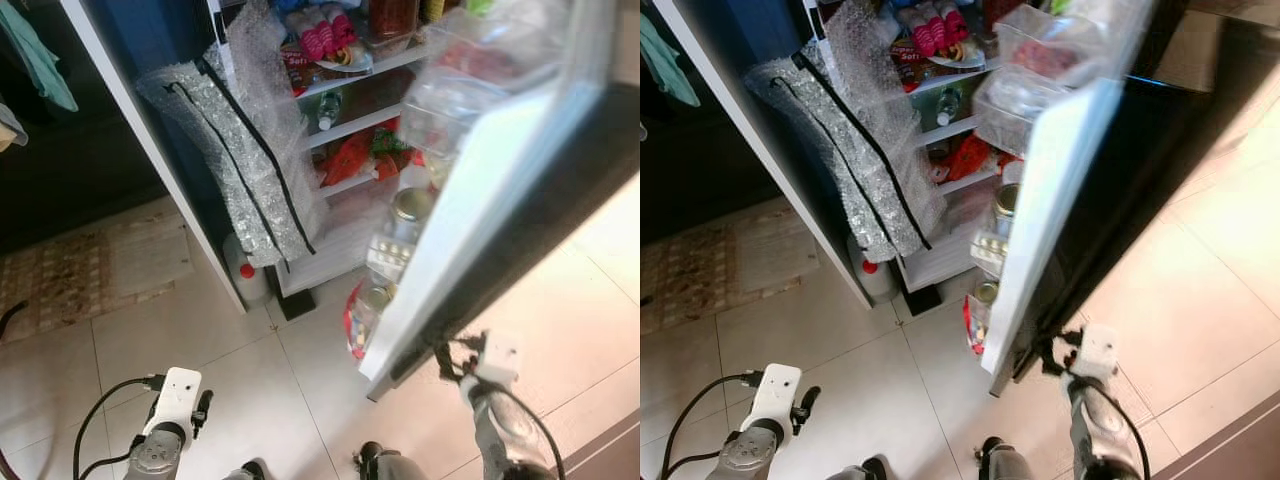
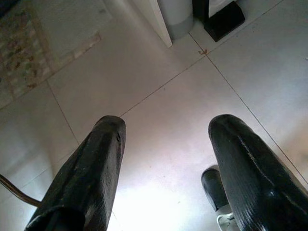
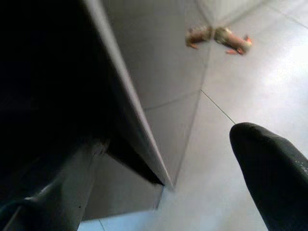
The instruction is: Restocking fridge
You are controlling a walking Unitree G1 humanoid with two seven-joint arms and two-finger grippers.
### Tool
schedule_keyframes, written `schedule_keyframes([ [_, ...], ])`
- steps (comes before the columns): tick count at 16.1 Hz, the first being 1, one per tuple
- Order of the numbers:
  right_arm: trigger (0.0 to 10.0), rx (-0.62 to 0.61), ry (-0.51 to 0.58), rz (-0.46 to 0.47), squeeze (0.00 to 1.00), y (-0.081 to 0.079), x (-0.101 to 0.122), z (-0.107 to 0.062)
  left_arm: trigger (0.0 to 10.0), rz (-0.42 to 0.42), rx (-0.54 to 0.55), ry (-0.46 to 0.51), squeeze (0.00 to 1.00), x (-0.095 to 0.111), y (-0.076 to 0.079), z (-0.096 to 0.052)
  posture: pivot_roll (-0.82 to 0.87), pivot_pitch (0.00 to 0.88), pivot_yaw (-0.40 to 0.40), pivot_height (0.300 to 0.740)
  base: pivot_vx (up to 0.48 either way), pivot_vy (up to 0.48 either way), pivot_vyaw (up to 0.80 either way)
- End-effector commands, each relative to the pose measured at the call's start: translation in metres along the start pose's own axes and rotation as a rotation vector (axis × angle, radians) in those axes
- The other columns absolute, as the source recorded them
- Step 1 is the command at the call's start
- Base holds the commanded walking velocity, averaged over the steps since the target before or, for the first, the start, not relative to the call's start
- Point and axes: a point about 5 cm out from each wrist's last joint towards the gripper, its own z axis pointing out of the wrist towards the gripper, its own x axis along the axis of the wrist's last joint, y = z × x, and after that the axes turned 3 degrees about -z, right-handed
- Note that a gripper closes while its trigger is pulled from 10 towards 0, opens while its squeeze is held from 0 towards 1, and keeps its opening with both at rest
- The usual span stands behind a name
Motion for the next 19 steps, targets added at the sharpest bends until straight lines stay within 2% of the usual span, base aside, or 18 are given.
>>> schedule_keyframes([
  [1, 10.0, 0.023, 0.019, 0.006, 0.00, -0.006, 0.002, 0.001, 10.0, -0.008, 0.010, -0.027, 0.00, -0.009, 0.000, -0.004, -0.06, 0.233, 0.013, 0.740, 0.000, 0.000, 0.00],
  [9, 10.0, 0.151, 0.108, -0.003, 0.00, -0.026, 0.029, 0.013, 10.0, -0.012, 0.013, -0.025, 0.00, -0.008, 0.001, -0.003, -0.06, 0.236, 0.007, 0.740, 0.000, 0.000, 0.00],
  [13, 10.0, 0.228, 0.183, -0.005, 0.00, -0.042, 0.054, 0.022, 10.0, -0.017, 0.018, -0.017, 0.00, -0.006, 0.001, -0.003, -0.06, 0.243, 0.000, 0.740, 0.000, 0.000, 0.00],
  [17, 10.0, 0.329, 0.272, -0.008, 0.00, -0.065, 0.088, 0.031, 10.0, -0.024, 0.025, 0.005, 0.00, -0.001, 0.001, -0.001, -0.06, 0.250, -0.007, 0.740, 0.000, 0.000, 0.00],
  [19, 10.0, 0.386, 0.292, -0.016, 0.00, -0.076, 0.096, 0.032, 10.0, -0.028, 0.026, 0.009, 0.00, 0.000, 0.002, 0.000, -0.06, 0.251, -0.011, 0.740, 0.000, 0.000, 0.00],
])
